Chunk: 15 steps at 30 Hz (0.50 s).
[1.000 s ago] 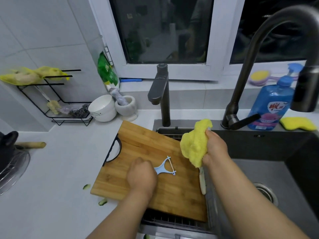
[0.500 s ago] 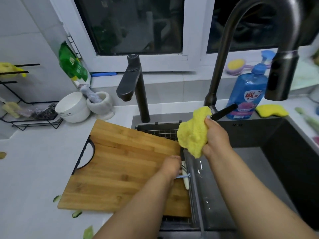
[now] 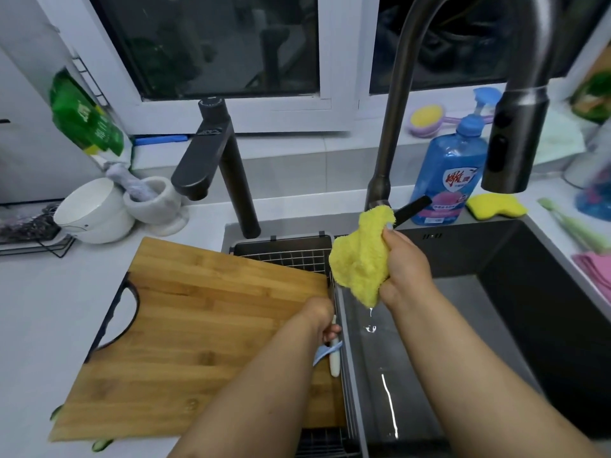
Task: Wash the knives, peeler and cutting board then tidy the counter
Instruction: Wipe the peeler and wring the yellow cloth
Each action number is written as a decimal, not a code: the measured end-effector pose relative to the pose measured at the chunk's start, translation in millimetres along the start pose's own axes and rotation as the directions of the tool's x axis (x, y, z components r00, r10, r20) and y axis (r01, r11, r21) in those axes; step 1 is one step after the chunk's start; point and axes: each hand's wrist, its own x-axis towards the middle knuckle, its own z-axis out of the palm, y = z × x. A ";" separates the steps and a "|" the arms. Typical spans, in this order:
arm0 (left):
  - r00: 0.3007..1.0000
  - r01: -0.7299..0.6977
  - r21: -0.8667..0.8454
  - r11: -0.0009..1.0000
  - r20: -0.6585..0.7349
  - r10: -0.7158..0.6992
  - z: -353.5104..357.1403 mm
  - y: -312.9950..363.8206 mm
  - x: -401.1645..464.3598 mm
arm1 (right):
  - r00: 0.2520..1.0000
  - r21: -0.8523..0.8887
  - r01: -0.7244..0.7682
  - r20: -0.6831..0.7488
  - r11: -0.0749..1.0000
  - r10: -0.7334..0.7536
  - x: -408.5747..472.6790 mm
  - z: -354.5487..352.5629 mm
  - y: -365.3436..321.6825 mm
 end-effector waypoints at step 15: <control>1.000 -0.003 0.187 0.982 0.003 0.003 -5.4 1.9 7.4 | 1.000 -0.005 0.004 -0.001 1.000 -0.004 7.4 -1.1 -1.0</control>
